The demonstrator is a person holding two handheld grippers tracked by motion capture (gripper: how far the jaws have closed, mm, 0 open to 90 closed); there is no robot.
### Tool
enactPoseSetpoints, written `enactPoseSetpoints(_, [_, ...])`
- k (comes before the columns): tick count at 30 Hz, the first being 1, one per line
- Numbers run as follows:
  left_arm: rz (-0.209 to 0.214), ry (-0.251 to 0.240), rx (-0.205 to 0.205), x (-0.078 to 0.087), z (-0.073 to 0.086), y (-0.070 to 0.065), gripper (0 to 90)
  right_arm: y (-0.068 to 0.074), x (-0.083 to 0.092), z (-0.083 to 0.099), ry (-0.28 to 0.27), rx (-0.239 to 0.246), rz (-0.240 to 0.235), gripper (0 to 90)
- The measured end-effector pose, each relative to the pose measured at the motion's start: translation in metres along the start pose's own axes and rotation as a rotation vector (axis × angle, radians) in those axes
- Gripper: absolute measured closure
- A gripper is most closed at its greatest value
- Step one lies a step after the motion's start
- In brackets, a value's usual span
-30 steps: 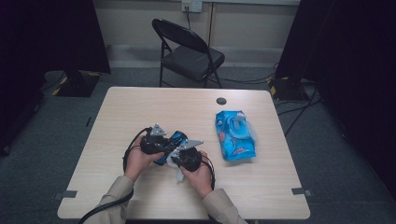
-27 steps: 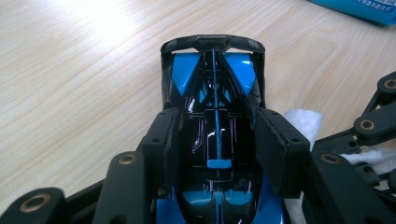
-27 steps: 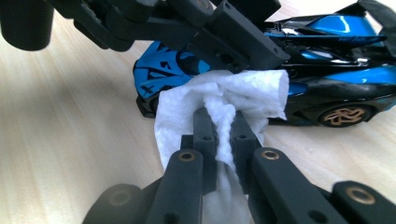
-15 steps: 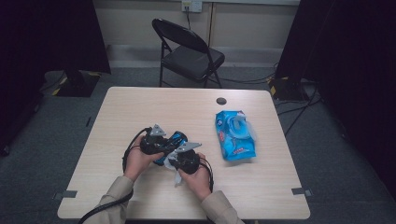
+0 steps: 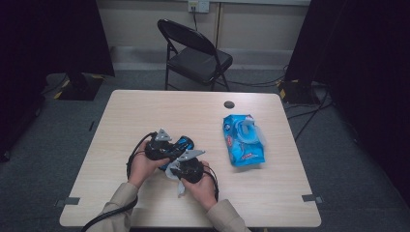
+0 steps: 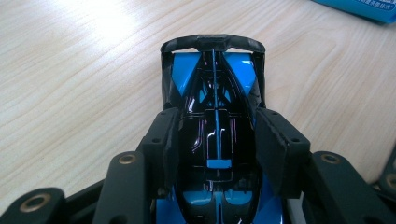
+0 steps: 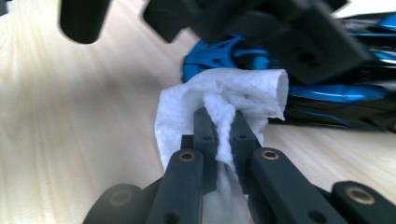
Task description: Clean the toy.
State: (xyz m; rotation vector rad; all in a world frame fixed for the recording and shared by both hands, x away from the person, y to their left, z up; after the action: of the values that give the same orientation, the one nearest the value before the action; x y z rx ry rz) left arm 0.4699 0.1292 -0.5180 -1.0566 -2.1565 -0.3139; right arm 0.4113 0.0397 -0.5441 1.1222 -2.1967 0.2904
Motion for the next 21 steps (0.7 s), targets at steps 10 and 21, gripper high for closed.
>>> enactPoseSetpoints(10, [-0.004,-0.003,0.003,0.001,0.001,0.000,51.1,0.012,0.001,0.001,-0.005,-0.016,-0.085,86.0])
enactPoseSetpoints(21, [-0.004,-0.001,0.008,0.002,0.001,-0.001,51.2,-0.018,0.032,-0.003,-0.041,-0.041,-0.037,86.1])
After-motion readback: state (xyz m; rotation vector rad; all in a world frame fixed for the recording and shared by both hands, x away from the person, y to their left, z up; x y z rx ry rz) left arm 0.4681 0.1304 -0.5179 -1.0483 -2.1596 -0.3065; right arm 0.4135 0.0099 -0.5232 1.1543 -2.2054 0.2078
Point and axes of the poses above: each handheld gripper's, and its own axes: x roughly backward along the jaws, z roughly out of its underside, y roughly to its left, the point moved 6 cm from there along -x, roughly forward along the jaws, and after that the axes turned 5 degrees about z, right-handed, at the moved point
